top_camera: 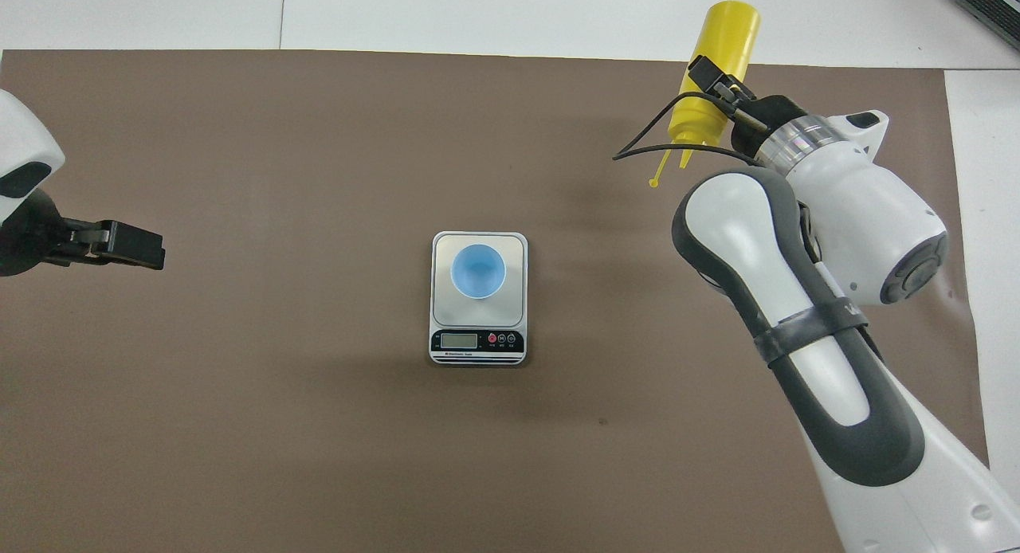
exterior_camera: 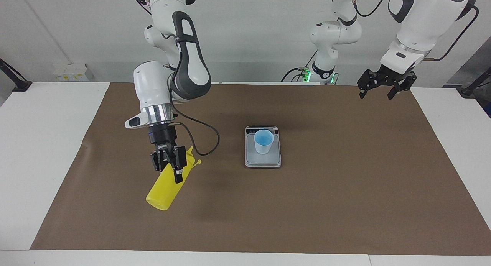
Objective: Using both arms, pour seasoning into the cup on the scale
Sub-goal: 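Raise the yellow bottle upright and carry it away from the scale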
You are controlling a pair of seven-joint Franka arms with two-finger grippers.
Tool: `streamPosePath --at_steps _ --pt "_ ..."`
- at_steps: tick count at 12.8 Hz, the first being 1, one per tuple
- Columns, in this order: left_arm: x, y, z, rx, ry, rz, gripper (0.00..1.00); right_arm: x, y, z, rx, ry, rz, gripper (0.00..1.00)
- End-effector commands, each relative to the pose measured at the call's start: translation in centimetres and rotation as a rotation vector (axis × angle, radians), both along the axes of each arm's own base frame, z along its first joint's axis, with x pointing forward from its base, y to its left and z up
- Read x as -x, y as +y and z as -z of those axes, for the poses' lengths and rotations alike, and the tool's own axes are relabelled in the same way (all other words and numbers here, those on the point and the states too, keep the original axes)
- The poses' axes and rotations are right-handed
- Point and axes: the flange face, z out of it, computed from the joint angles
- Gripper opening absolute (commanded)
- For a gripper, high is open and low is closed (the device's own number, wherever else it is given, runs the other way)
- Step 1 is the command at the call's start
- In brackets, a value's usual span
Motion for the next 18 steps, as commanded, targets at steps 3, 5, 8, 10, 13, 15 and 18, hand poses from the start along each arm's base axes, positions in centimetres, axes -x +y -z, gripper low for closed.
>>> streamPosePath --at_steps 3,5,8,10,13,15,18 --pt "-1.2 0.4 2.0 -0.011 0.038 0.002 1.00 0.7 -2.2 -1.4 -0.005 0.007 -0.031 0.00" --pt "-1.8 0.2 2.9 -0.011 0.056 0.003 1.00 0.8 -3.1 -1.0 -0.018 0.033 -0.037 0.00" --pt "-1.5 0.0 1.7 -0.011 0.030 0.005 1.00 1.6 -4.2 -1.4 -0.055 0.068 -0.075 0.00" --pt "-0.6 0.6 0.4 -0.012 0.001 -0.004 1.00 2.0 -5.6 -1.8 -0.035 0.113 -0.145 0.00" --pt "-0.4 0.8 0.1 -0.012 -0.005 -0.003 1.00 2.1 -8.3 -2.4 0.040 0.167 -0.210 0.00" --pt "-0.4 0.8 0.1 -0.012 -0.005 -0.003 1.00 2.2 -9.4 -2.2 0.099 0.210 -0.252 0.00" --pt "-0.4 0.7 0.1 -0.011 -0.007 0.000 1.00 3.2 -11.4 -2.6 0.188 0.357 -0.327 0.00"
